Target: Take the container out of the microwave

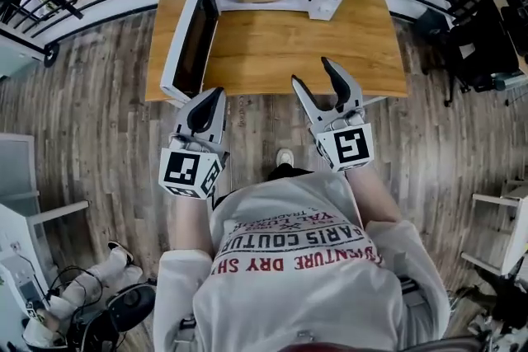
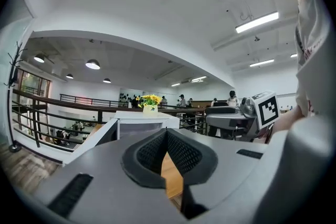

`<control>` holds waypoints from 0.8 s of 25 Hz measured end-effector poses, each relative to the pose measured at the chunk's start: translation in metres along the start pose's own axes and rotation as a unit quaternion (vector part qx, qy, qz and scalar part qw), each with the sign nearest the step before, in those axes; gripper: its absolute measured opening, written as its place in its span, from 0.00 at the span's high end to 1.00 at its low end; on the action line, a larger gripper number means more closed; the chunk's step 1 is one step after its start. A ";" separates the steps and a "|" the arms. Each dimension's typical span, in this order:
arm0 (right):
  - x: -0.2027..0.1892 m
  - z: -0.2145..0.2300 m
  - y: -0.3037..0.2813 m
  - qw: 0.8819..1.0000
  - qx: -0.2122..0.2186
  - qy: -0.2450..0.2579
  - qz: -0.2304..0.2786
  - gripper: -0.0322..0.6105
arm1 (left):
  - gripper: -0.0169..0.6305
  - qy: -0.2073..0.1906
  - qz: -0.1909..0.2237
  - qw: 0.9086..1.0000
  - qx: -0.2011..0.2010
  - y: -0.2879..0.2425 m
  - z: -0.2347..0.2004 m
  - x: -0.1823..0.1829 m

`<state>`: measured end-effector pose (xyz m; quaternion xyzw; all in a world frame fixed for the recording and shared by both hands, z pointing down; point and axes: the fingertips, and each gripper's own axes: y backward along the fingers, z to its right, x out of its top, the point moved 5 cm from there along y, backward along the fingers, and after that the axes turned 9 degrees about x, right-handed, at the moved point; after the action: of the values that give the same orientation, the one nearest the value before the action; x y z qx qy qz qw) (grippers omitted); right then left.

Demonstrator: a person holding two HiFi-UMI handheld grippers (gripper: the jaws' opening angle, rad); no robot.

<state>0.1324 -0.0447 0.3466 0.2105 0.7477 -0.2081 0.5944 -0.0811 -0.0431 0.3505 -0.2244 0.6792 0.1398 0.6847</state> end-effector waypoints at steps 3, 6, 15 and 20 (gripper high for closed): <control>-0.008 0.039 -0.004 1.000 0.019 -0.009 -0.003 0.52 | 0.95 0.006 -0.003 1.000 0.016 -0.029 0.018 0.003; -0.017 0.065 -0.011 0.999 0.035 -0.019 -0.011 0.52 | 0.95 0.003 -0.011 0.999 0.032 -0.051 0.029 0.002; -0.049 0.092 -0.065 0.992 0.101 -0.026 -0.075 0.53 | 0.95 0.005 -0.052 0.997 0.057 -0.091 0.020 -0.014; -0.059 0.103 -0.112 0.983 0.136 -0.017 -0.119 0.55 | 0.95 0.005 -0.054 0.998 0.045 -0.129 0.001 -0.017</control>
<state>0.1642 -0.1983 0.3902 0.1957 0.7220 -0.3809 0.5435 -0.0165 -0.1519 0.3823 -0.2300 0.6749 0.0706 0.6976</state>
